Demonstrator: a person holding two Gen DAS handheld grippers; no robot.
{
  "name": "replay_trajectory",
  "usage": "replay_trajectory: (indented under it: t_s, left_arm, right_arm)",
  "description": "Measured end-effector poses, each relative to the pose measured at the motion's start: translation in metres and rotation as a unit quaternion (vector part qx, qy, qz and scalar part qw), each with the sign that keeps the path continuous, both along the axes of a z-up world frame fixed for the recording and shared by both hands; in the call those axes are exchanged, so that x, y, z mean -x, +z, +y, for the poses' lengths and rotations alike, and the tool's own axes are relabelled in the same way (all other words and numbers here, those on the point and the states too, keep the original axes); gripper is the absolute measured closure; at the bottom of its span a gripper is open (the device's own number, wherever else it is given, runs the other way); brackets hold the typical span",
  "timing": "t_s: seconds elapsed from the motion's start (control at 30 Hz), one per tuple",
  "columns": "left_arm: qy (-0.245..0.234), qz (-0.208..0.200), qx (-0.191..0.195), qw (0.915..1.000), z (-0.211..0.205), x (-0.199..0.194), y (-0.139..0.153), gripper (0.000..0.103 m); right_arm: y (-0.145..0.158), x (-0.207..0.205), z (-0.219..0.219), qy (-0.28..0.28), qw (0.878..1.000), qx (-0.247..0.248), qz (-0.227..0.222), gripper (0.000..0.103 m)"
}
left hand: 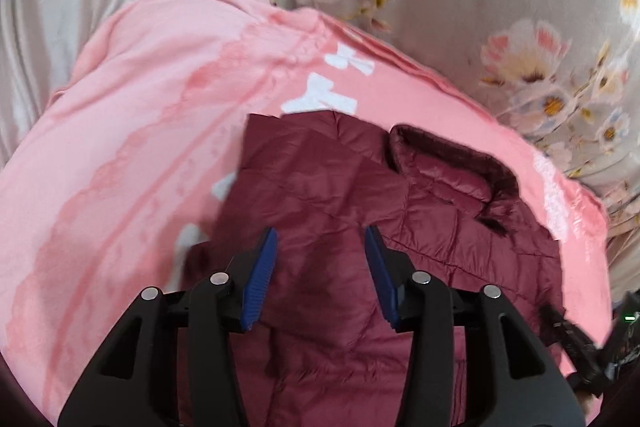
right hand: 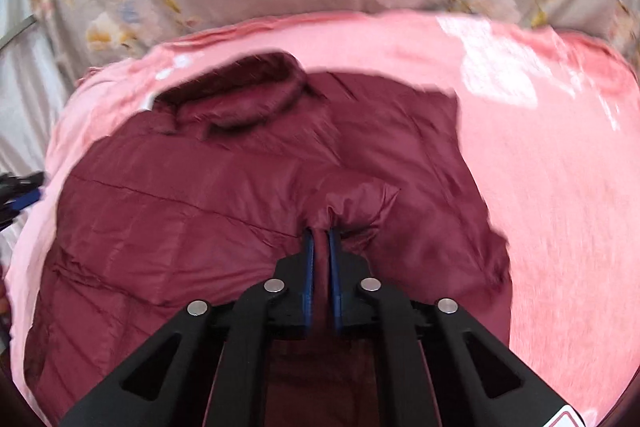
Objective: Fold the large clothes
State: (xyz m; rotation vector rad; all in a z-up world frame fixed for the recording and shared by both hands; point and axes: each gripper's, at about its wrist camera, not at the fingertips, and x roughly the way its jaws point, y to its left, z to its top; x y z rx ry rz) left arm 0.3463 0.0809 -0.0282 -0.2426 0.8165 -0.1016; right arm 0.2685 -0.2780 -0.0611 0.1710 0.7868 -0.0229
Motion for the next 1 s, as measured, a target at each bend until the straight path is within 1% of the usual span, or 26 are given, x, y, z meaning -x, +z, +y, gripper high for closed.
replay_trajectory:
  t_s: [0.07, 0.13, 0.2, 0.23, 0.27, 0.3, 0.33, 0.4, 0.43, 0.47, 0.53, 0.6, 0.67, 0.73, 0.8, 0.83, 0.87, 0.93, 1.0]
  left_arm:
    - [0.006, 0.020, -0.015, 0.9997, -0.005, -0.009, -0.013, 0.060]
    - [0.019, 0.051, -0.034, 0.9979, -0.006, -0.017, -0.032, 0.060]
    - [0.033, 0.076, -0.044, 0.9956, 0.000, -0.019, -0.051, 0.062]
    - [0.036, 0.080, -0.045, 0.9951, 0.004, -0.018, -0.056, 0.062]
    - [0.039, 0.079, -0.049, 0.9949, 0.007, -0.016, -0.061, 0.062]
    - [0.040, 0.078, -0.054, 0.9946, 0.008, -0.015, -0.062, 0.062]
    - [0.039, 0.078, -0.061, 0.9944, 0.009, -0.014, -0.063, 0.062]
    - [0.036, 0.080, -0.068, 0.9938, 0.011, -0.013, -0.064, 0.062]
    - [0.038, 0.084, -0.071, 0.9932, 0.012, -0.012, -0.062, 0.063]
    - [0.040, 0.088, -0.071, 0.9928, 0.012, -0.010, -0.058, 0.067]
    - [0.034, 0.075, -0.061, 0.9948, 0.009, -0.004, -0.041, 0.068]
    - [0.029, 0.048, -0.050, 0.9972, 0.000, -0.002, -0.020, 0.068]
    - [0.015, 0.036, -0.041, 0.9984, -0.015, -0.006, -0.009, 0.067]
    - [0.006, 0.047, -0.045, 0.9978, -0.027, -0.011, -0.015, 0.068]
    - [-0.002, 0.076, -0.044, 0.9961, -0.035, -0.016, -0.035, 0.068]
    - [-0.002, 0.082, -0.044, 0.9956, -0.034, -0.015, -0.043, 0.068]
    - [0.000, 0.084, -0.047, 0.9953, -0.035, -0.015, -0.050, 0.068]
    - [0.004, 0.076, -0.061, 0.9952, -0.033, -0.008, -0.059, 0.067]
    - [0.003, 0.074, -0.057, 0.9956, -0.030, -0.005, -0.061, 0.067]
  right_arm:
    - [-0.004, -0.011, 0.006, 0.010, 1.000, 0.015, 0.016, 0.097]
    - [-0.020, -0.021, 0.006, 0.010, 0.998, 0.030, 0.045, 0.097]
    - [-0.025, -0.020, 0.003, 0.011, 0.999, 0.026, 0.047, 0.096]
    - [-0.022, -0.016, 0.000, 0.006, 0.999, 0.021, 0.043, 0.094]
    - [-0.017, -0.010, -0.002, -0.004, 0.999, 0.023, 0.038, 0.084]
    - [-0.013, -0.005, -0.004, -0.013, 0.999, 0.028, 0.031, 0.077]
    - [-0.006, 0.004, -0.006, -0.024, 0.999, 0.034, 0.016, 0.076]
    - [0.009, 0.020, -0.009, -0.041, 0.999, 0.035, -0.009, 0.076]
    - [0.015, 0.022, -0.010, -0.043, 0.999, 0.028, -0.017, 0.076]
    - [0.022, 0.023, -0.008, -0.038, 0.999, 0.016, -0.025, 0.075]
    - [0.032, 0.016, 0.001, -0.012, 0.999, -0.005, -0.029, 0.075]
    - [0.034, 0.003, 0.015, 0.014, 0.999, -0.021, -0.026, 0.076]
    - [0.030, -0.012, 0.032, 0.039, 0.999, -0.031, -0.016, 0.080]
    - [0.023, -0.021, 0.050, 0.062, 0.998, -0.028, -0.002, 0.082]
    - [0.014, -0.025, 0.065, 0.081, 0.996, -0.024, 0.011, 0.083]
    - [0.010, -0.027, 0.069, 0.086, 0.996, -0.021, 0.017, 0.084]
    - [0.005, -0.029, 0.072, 0.088, 0.996, -0.018, 0.024, 0.084]
    - [-0.005, -0.031, 0.076, 0.092, 0.995, -0.014, 0.039, 0.084]
    - [-0.015, -0.033, 0.076, 0.093, 0.994, -0.013, 0.051, 0.086]
